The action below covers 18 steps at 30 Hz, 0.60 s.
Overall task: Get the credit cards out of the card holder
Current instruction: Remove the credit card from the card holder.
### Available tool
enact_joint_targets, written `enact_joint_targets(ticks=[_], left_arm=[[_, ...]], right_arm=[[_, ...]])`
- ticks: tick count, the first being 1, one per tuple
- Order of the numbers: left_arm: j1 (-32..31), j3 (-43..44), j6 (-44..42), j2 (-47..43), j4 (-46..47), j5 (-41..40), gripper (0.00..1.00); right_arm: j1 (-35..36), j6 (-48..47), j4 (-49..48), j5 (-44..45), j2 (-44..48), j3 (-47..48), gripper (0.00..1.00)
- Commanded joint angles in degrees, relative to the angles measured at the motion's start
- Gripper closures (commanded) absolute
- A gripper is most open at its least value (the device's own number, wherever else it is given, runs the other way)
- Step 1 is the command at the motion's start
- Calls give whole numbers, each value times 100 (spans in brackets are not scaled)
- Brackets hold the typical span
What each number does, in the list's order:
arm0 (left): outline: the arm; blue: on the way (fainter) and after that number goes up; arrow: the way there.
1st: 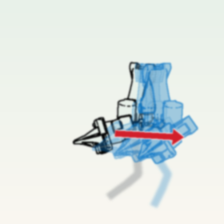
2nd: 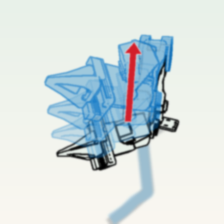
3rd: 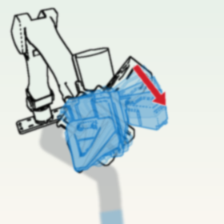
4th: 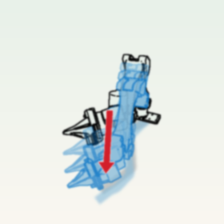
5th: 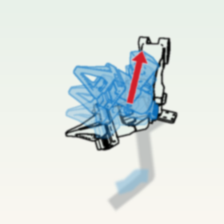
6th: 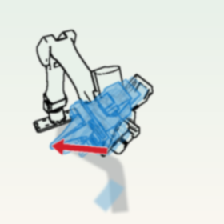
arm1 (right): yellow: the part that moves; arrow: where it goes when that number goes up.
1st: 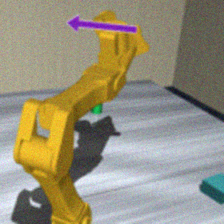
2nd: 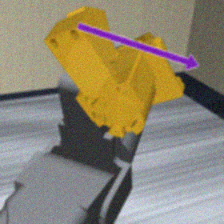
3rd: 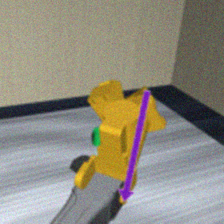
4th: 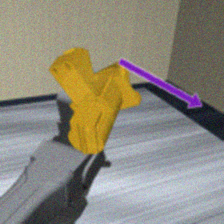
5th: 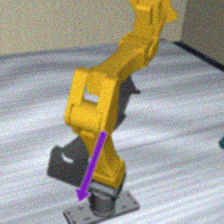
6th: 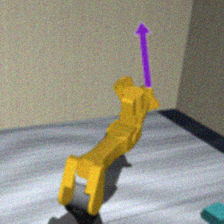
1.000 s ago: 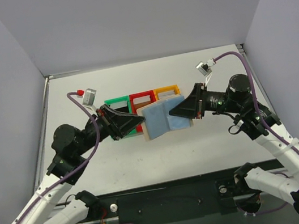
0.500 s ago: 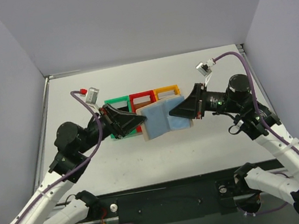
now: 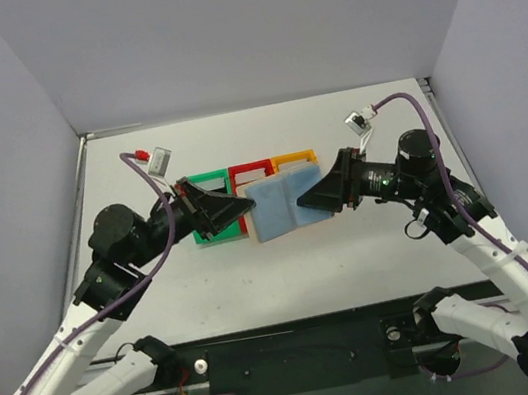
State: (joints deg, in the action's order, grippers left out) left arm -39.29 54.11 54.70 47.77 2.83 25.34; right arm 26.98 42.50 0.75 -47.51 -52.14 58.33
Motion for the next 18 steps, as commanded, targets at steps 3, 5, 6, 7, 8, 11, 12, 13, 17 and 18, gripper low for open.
enact_joint_targets(ticks=[3, 5, 6, 7, 8, 11, 12, 13, 17, 18], left_arm=[[0, 1102, -750, 276, -1714, -916, 100], [-9, 1181, -750, 355, -1925, -1083, 100], [-26, 1216, -741, 373, -1987, -1128, 100], [-44, 1225, -750, 452, -2084, -1259, 100], [-61, 1286, -759, 487, -2172, -1321, 100], [-219, 1453, -803, 698, -2418, -1593, 100], [-246, 1523, -794, 734, -2427, -1637, 100], [-324, 1541, -794, 804, -2419, -1734, 100], [-693, 1769, -785, 971, -2314, -2059, 100], [-755, 1770, -794, 997, -2270, -2103, 100]], right_arm=[[26, -883, 1092, 961, 107, 715, 40], [61, -1024, 1286, 1348, 221, 821, 39], [114, -1077, 1330, 1567, 309, 856, 38], [149, -1103, 1357, 1752, 353, 891, 38], [271, -1173, 1462, 1875, 380, 978, 37], [728, -1472, 1761, 2410, 214, 1259, 37], [1104, -1655, 1936, 2561, 143, 1443, 37], [1342, -1736, 2059, 2954, -31, 1532, 37], [2205, -2053, 2403, 3791, -506, 1963, 36], [2267, -2035, 2403, 3819, -560, 1972, 36]])
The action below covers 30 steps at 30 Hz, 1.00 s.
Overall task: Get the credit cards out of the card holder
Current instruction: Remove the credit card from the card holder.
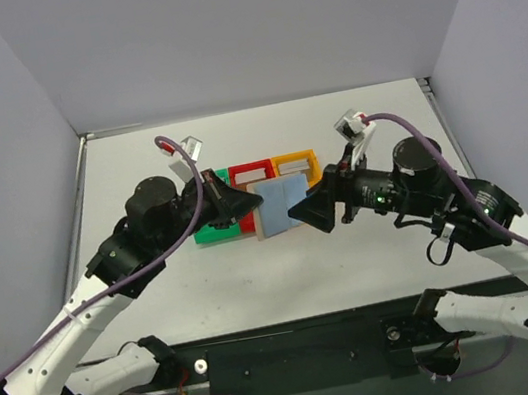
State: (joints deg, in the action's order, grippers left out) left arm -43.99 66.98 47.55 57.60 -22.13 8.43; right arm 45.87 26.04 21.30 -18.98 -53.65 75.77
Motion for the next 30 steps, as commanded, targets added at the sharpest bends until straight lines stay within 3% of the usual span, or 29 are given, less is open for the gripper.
enact_joint_targets(ticks=[1, 12, 23, 30], left_arm=[[-373, 491, -79, 49, 279, -464, 100], [-655, 61, 123, -231, 1078, -272, 100], [-646, -256, 211, -513, 1404, -175, 100], [-637, -256, 185, -575, 1238, -306, 100]], right_arm=[[405, -381, 340, 1001, -505, 254, 36], [1126, -609, 647, 2372, -954, 562, 36], [1144, -644, 674, 2470, -770, 457, 59], [1100, -583, 718, 2803, -455, 281, 52]])
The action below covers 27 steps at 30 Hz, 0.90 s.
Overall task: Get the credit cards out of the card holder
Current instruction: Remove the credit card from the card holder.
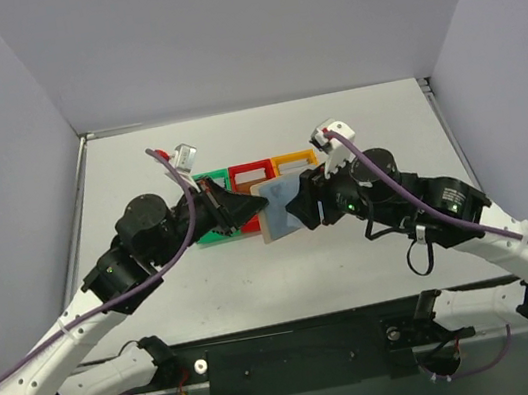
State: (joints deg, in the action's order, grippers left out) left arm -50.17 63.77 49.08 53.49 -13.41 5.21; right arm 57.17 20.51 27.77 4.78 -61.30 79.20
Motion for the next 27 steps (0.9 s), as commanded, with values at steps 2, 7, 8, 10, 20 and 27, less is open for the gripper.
enact_joint_targets(ticks=[2, 7, 8, 10, 20, 27], left_arm=[[-19, 101, -3, -181, 252, -55, 100], [-19, 189, -92, -173, -39, -231, 100], [-19, 189, -92, -173, -39, -231, 100], [-19, 197, -92, -164, -21, -240, 100], [-19, 250, -21, 38, 198, -179, 100], [-19, 268, -83, 91, 75, -258, 100]], right_arm=[[-65, -30, 97, 559, 451, -106, 46], [-57, -39, 106, 613, 689, -19, 41], [-48, -47, 115, 586, 724, 25, 40], [-30, -56, 106, 446, 725, 87, 40], [541, -197, -17, 277, 171, 429, 39], [1024, -381, -333, 384, 118, 474, 41]])
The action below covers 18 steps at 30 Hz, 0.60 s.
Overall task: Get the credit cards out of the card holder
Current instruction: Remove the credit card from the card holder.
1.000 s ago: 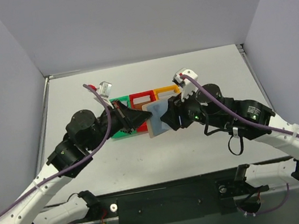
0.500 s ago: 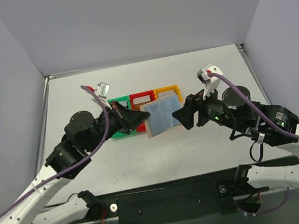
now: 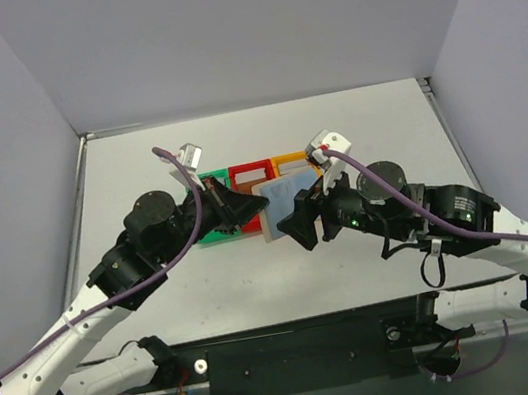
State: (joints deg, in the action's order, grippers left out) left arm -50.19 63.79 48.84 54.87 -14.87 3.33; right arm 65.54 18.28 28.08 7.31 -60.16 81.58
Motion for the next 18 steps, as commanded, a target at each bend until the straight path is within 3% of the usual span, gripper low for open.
enact_joint_targets(ticks=[1, 12, 18], left_arm=[[-17, 266, -59, -38, 230, -87, 100], [-25, 301, -103, 32, 116, -175, 100], [-17, 292, -24, -73, 213, -105, 100]], right_arm=[[222, -158, -390, 95, -4, 209, 41], [346, -158, -813, -616, -171, 51, 43], [337, -114, -364, 488, -444, 60, 46]])
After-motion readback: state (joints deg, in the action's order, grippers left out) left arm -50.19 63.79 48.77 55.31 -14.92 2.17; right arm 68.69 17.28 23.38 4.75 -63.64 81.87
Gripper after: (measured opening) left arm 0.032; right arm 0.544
